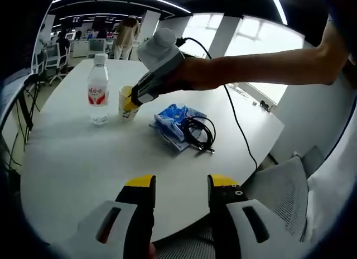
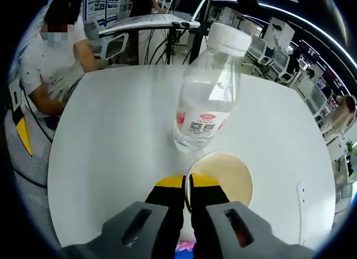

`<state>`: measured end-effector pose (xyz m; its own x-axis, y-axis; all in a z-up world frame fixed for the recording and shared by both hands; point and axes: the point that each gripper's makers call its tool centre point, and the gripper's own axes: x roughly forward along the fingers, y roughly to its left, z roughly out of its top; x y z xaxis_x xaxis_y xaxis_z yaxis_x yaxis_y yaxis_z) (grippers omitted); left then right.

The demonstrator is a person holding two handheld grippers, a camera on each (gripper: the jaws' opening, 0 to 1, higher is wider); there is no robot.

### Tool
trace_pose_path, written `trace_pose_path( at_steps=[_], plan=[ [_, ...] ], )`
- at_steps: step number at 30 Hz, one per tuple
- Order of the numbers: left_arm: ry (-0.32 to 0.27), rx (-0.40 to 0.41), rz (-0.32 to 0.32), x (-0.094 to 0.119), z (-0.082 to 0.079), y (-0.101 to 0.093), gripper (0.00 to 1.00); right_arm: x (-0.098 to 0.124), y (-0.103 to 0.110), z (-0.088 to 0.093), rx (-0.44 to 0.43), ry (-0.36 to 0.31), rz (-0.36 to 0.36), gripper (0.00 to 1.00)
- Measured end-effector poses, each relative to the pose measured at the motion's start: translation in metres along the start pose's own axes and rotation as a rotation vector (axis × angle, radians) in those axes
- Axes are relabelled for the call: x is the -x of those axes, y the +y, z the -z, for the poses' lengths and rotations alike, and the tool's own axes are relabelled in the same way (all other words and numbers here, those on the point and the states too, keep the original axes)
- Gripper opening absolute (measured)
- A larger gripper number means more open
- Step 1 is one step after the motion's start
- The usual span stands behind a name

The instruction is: Arrange the tabletop items into an orderly group along one side of the table until the central work area is clear of visible clutter.

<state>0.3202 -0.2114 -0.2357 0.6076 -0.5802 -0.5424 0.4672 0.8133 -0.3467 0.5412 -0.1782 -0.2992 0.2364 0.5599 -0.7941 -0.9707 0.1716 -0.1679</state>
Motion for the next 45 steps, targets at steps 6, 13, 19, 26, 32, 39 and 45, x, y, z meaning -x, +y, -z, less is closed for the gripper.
trace_pose_path(
  at_steps=[6, 13, 19, 26, 32, 39, 45],
  plan=[
    [-0.002, 0.003, -0.004, 0.000, 0.001, 0.002, 0.36, -0.001, 0.003, -0.006, 0.003, -0.005, -0.001, 0.00],
    [-0.004, 0.002, -0.004, -0.001, 0.002, 0.003, 0.36, -0.002, 0.005, -0.010, 0.007, -0.010, -0.004, 0.00],
    [-0.003, 0.001, -0.003, -0.001, 0.002, 0.004, 0.36, -0.002, 0.003, -0.014, -0.002, -0.015, -0.002, 0.04],
    [-0.010, 0.002, -0.006, -0.001, 0.002, 0.005, 0.37, -0.002, 0.002, -0.016, -0.015, -0.015, 0.001, 0.09],
    [-0.004, 0.003, -0.009, -0.001, 0.003, 0.004, 0.37, 0.005, -0.002, -0.022, -0.043, -0.038, 0.007, 0.12],
    [-0.002, 0.002, -0.015, -0.002, 0.003, 0.004, 0.37, 0.016, -0.009, -0.026, -0.055, -0.058, 0.010, 0.13],
    [-0.021, 0.026, -0.019, -0.001, 0.000, 0.003, 0.37, 0.037, -0.016, -0.031, -0.087, -0.093, 0.033, 0.14]
  ],
)
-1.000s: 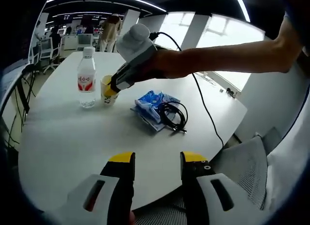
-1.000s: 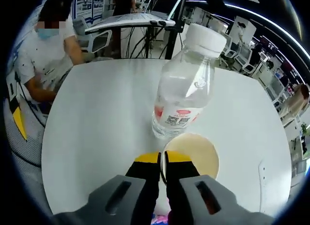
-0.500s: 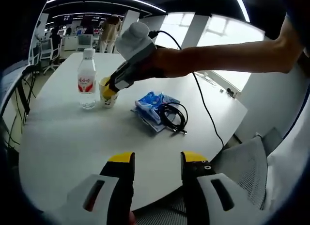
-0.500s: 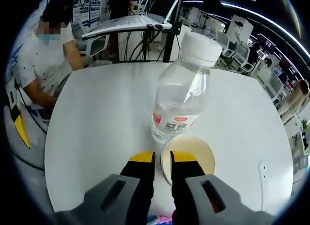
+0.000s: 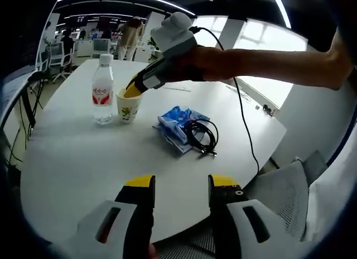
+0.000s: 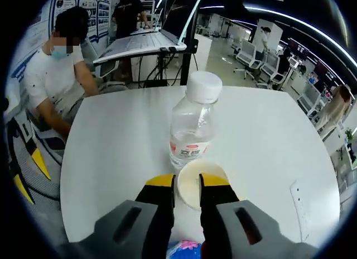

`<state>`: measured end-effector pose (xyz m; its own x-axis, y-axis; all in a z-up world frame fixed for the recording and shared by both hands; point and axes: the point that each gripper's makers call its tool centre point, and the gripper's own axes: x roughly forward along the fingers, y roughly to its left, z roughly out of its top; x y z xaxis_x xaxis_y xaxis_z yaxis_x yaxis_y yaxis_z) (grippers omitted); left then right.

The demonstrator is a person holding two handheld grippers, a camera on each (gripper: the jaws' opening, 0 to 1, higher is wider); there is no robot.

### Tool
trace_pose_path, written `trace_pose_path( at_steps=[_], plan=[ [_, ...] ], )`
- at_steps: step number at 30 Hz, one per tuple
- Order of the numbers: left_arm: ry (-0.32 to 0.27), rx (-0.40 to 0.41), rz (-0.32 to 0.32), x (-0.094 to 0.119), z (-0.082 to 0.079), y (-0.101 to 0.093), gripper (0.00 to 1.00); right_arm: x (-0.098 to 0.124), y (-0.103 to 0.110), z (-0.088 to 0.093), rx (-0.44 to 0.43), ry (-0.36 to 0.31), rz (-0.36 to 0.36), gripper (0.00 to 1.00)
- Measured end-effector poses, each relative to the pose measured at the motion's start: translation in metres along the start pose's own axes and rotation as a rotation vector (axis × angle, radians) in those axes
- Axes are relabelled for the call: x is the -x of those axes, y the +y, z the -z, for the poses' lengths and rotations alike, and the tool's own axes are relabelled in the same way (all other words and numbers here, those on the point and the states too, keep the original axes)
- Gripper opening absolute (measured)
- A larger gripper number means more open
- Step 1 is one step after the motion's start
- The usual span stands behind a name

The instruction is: Arrange the tabletop items into an orderly group along one side of the table until the central work area is clear of visible clutter.

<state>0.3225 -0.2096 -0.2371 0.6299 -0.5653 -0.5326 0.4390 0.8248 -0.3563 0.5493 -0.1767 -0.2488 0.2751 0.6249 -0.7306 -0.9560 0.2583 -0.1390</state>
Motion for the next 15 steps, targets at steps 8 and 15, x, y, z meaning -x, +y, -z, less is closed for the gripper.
trace_pose_path(
  at_steps=[8, 15],
  plan=[
    [0.001, -0.022, 0.016, -0.003, -0.002, -0.009, 0.37, 0.044, -0.005, -0.018, -0.129, -0.111, 0.044, 0.17],
    [-0.007, -0.042, 0.031, -0.006, -0.009, -0.019, 0.37, 0.074, -0.013, -0.013, -0.173, -0.143, 0.082, 0.18]
  ],
)
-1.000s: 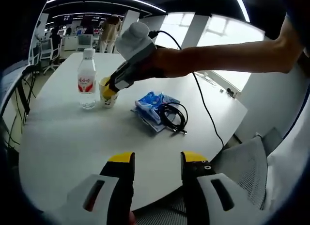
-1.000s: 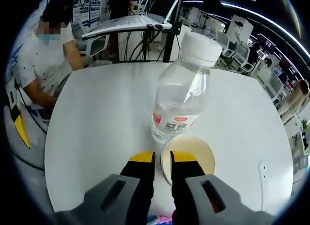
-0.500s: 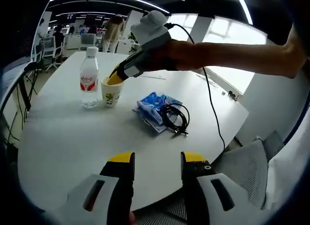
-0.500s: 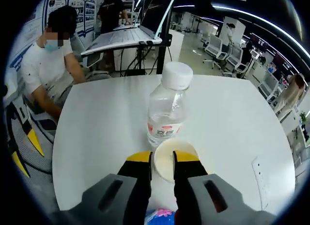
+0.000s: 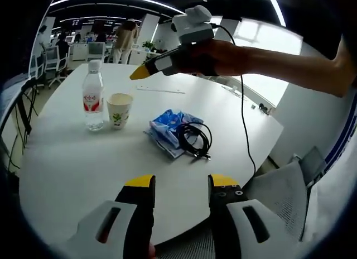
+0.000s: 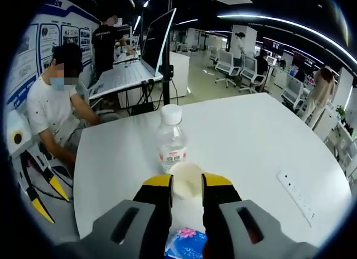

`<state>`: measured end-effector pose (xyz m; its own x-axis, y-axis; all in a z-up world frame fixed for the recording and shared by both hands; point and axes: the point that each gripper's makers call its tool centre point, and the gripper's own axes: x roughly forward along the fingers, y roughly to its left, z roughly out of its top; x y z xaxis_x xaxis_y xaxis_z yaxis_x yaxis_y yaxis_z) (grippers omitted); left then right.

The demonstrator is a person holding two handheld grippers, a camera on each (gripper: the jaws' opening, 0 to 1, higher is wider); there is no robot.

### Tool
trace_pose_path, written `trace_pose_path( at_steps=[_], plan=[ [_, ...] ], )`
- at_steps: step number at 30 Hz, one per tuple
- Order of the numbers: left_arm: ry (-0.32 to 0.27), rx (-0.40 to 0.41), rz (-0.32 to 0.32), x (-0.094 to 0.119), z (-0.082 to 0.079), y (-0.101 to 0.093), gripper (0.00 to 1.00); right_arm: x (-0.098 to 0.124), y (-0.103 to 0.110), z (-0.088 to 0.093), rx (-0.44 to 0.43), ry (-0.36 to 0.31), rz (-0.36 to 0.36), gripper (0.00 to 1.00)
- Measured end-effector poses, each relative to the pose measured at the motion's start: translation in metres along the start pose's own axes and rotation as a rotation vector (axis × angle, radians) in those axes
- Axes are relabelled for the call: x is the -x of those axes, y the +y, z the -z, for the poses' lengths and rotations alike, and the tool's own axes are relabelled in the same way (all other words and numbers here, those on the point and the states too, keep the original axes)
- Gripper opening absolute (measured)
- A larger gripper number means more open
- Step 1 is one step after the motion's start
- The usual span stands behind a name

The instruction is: Arrange the tabletop items into an orderly group along one side of the table until the central work area is clear of visible clutter.

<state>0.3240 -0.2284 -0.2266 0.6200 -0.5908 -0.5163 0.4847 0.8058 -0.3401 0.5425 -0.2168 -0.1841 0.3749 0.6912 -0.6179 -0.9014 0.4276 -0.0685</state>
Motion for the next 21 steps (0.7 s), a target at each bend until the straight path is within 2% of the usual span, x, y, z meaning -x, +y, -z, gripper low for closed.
trace_pose_path(
  at_steps=[6, 12, 21],
  plan=[
    [0.016, -0.027, 0.027, -0.007, 0.000, -0.010, 0.37, 0.029, -0.013, 0.003, -0.051, -0.031, 0.043, 0.18],
    [0.019, -0.047, 0.046, -0.012, -0.005, -0.016, 0.36, 0.054, -0.034, 0.017, -0.125, -0.057, 0.083, 0.18],
    [0.022, -0.067, 0.062, -0.019, -0.009, -0.025, 0.36, 0.085, -0.040, 0.036, -0.200, -0.079, 0.124, 0.19]
  ],
)
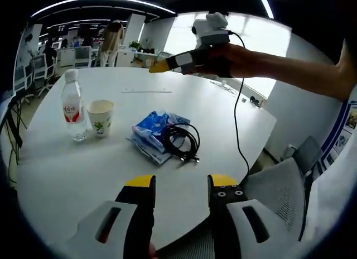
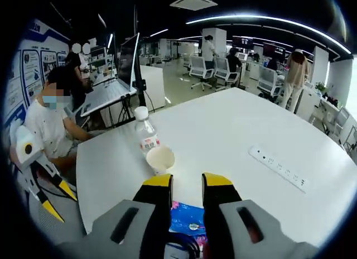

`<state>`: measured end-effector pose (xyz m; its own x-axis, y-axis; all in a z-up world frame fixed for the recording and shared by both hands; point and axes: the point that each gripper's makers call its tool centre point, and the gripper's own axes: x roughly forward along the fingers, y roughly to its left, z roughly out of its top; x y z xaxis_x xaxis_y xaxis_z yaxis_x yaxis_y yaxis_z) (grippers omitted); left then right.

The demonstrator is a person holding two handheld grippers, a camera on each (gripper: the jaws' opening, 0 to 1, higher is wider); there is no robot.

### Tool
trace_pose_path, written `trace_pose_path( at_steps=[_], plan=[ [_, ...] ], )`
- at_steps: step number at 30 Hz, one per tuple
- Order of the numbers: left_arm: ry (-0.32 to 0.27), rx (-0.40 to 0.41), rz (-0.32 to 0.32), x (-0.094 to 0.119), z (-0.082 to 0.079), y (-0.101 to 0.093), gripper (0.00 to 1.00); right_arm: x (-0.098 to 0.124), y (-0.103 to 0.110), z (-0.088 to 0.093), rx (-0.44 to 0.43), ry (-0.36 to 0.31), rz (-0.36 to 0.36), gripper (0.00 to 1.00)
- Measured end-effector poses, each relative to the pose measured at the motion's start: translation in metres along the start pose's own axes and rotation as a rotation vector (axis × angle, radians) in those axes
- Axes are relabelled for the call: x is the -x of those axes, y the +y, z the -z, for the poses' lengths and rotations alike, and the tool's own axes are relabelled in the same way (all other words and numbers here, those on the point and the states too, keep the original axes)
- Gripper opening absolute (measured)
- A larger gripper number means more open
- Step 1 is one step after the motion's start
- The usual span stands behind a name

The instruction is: Arrange the tabletop items into an orderly group along one side of the table until the central work area is clear of visible clutter.

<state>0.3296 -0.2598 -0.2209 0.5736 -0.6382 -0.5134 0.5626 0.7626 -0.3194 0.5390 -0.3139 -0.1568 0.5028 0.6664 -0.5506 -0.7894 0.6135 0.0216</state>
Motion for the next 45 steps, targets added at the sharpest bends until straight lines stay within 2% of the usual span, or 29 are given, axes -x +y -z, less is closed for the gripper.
trace_pose_path(
  at_steps=[12, 31, 35, 45],
  plan=[
    [0.021, -0.028, 0.025, -0.006, 0.001, -0.013, 0.36, 0.030, -0.013, 0.012, -0.079, -0.041, 0.047, 0.19],
    [0.053, -0.085, 0.076, -0.019, -0.001, -0.036, 0.36, 0.079, -0.043, 0.063, -0.197, -0.049, 0.138, 0.18],
    [0.053, -0.090, 0.082, -0.020, -0.003, -0.039, 0.36, 0.089, -0.048, 0.077, -0.223, -0.048, 0.158, 0.18],
    [0.063, -0.098, 0.092, -0.022, 0.000, -0.043, 0.36, 0.109, -0.059, 0.099, -0.287, -0.061, 0.196, 0.18]
  ],
)
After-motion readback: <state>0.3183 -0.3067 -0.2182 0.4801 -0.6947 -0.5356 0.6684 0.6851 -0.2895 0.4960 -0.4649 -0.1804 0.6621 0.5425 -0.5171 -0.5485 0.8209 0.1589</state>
